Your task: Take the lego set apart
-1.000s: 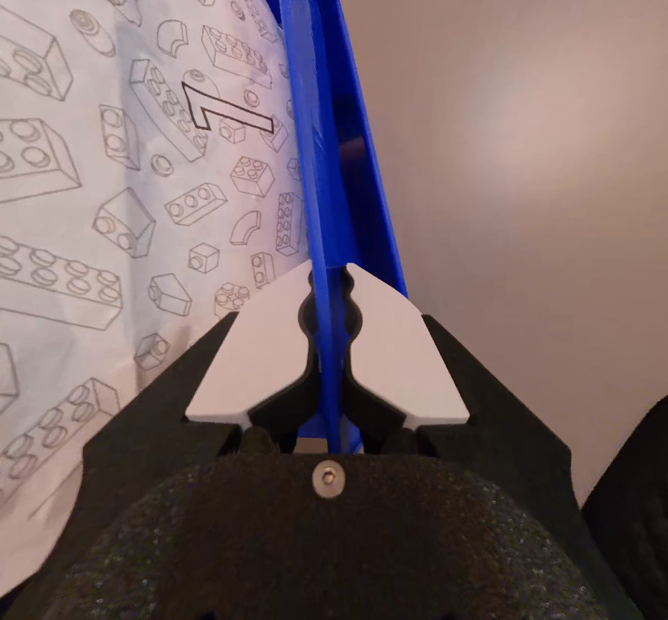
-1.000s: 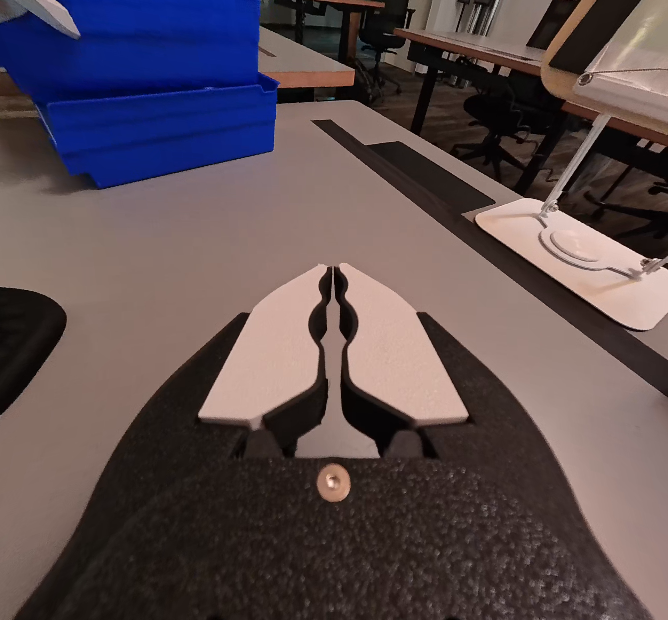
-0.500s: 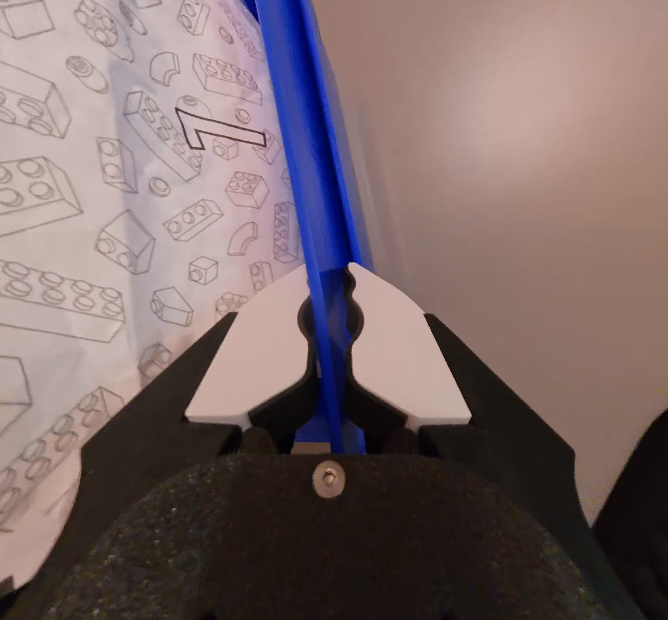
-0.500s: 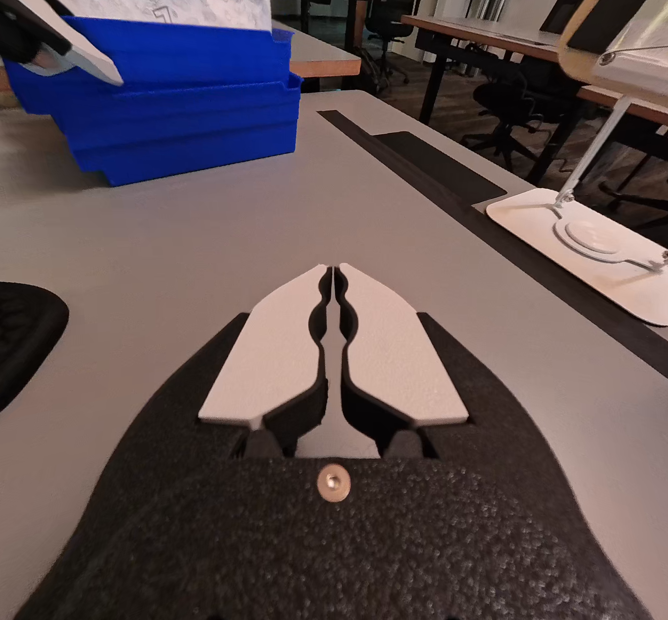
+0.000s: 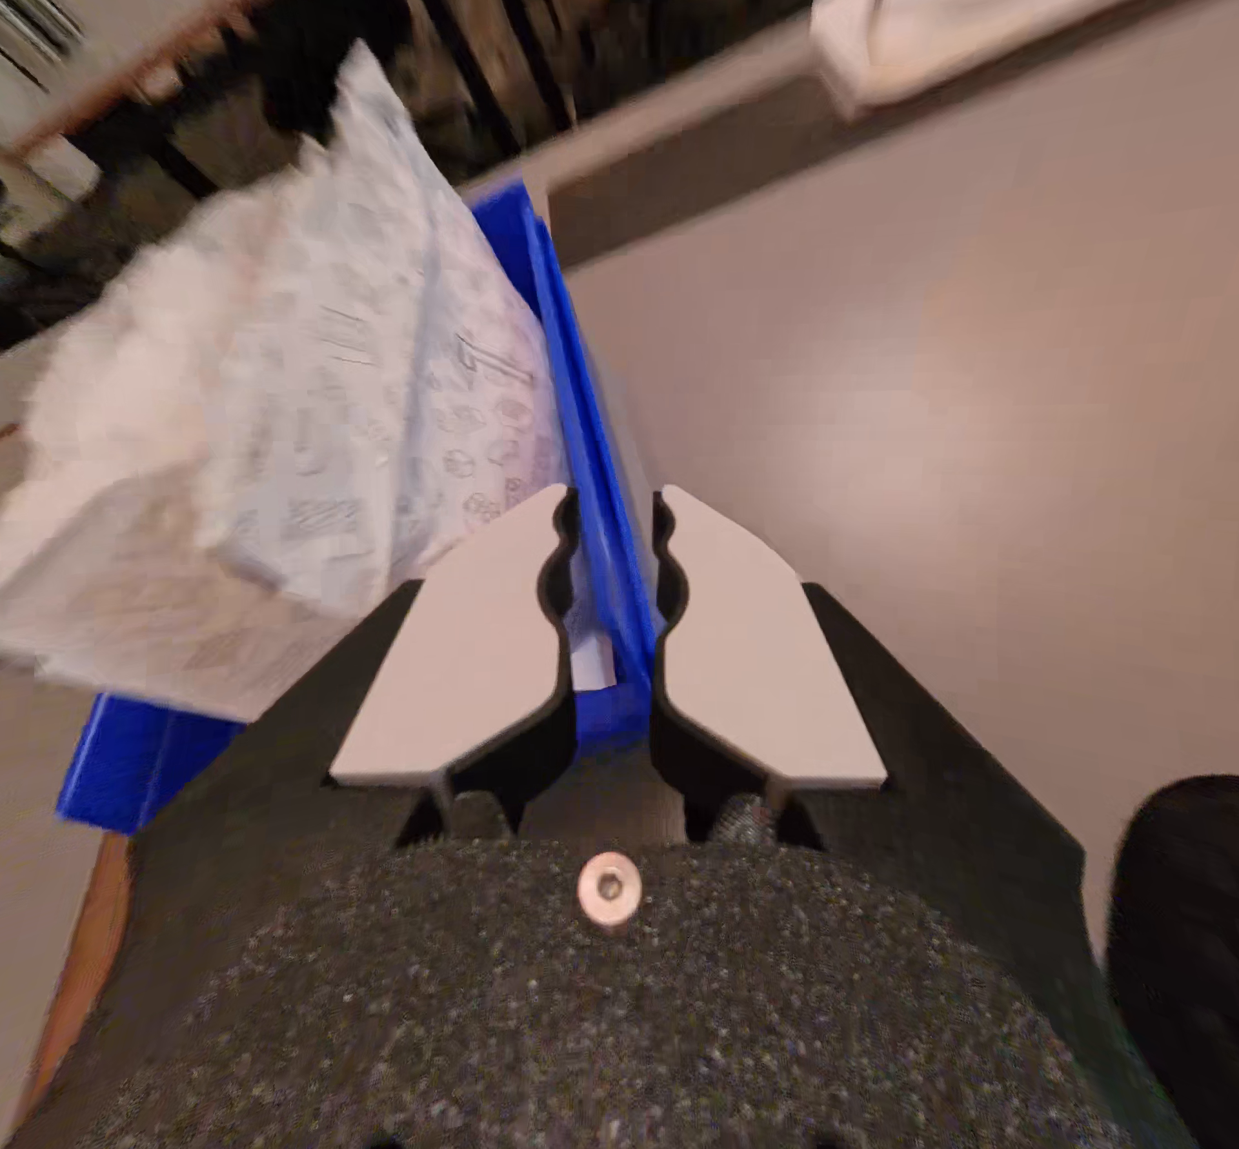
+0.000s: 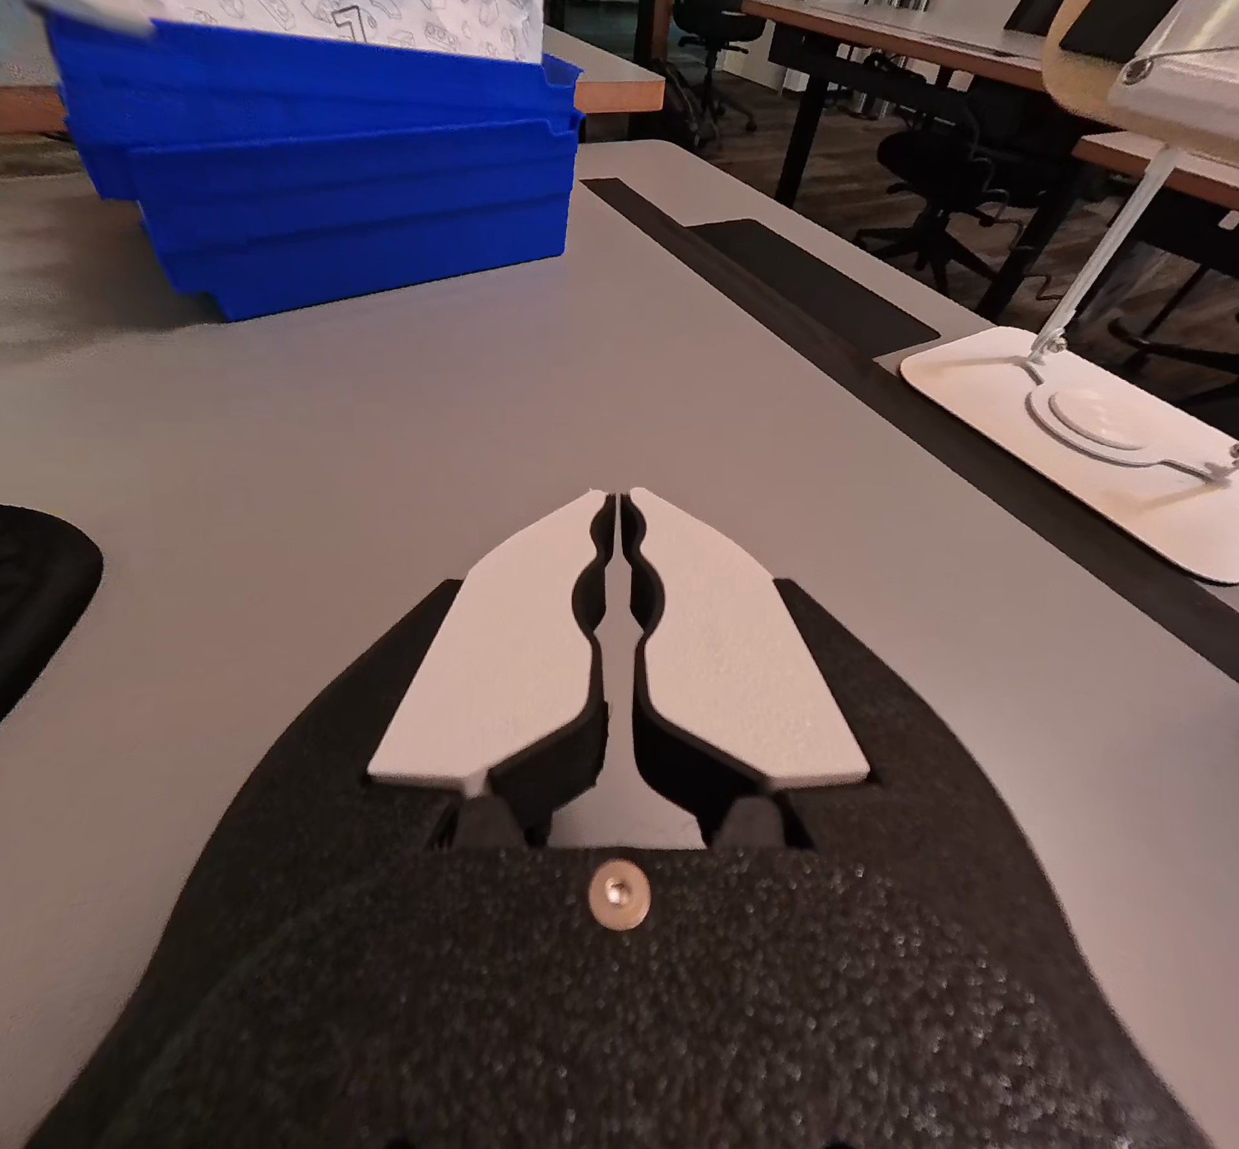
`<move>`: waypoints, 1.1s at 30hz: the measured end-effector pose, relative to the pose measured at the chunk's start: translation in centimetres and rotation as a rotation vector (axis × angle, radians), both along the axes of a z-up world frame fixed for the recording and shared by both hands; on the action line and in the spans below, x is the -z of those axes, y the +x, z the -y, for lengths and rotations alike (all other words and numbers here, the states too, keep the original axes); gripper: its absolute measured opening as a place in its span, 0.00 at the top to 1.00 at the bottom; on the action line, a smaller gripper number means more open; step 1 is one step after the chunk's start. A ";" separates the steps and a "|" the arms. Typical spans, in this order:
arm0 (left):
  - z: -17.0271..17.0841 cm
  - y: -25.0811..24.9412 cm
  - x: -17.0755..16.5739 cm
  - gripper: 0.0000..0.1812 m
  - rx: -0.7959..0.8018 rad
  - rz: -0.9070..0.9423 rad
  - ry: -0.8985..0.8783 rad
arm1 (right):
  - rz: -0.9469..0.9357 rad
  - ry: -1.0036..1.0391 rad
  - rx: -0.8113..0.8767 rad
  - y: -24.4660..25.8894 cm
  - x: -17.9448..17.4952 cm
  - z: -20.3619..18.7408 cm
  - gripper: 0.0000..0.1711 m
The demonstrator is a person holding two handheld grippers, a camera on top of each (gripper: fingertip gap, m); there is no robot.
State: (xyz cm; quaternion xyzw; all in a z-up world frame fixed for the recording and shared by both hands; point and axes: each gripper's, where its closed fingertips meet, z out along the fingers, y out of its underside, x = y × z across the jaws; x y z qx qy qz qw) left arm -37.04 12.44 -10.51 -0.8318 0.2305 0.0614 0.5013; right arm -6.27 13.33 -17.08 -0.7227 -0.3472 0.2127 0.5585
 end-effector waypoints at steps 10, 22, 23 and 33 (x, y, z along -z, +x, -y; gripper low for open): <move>1.1 -20.5 -0.6 0.66 -0.281 0.266 0.120 | 0.013 0.008 -0.004 -0.2 -0.2 0.2 0.99; -6.0 -20.3 4.8 0.98 -0.130 0.436 -0.076 | 0.063 0.011 0.023 0.4 0.3 0.1 0.99; -6.2 -19.7 4.9 0.98 -0.110 0.408 -0.074 | 0.060 0.009 0.024 0.4 0.3 0.1 0.99; -9.8 -13.3 4.9 0.98 0.052 0.351 -0.088 | 0.063 0.045 0.047 1.3 -1.0 0.6 0.99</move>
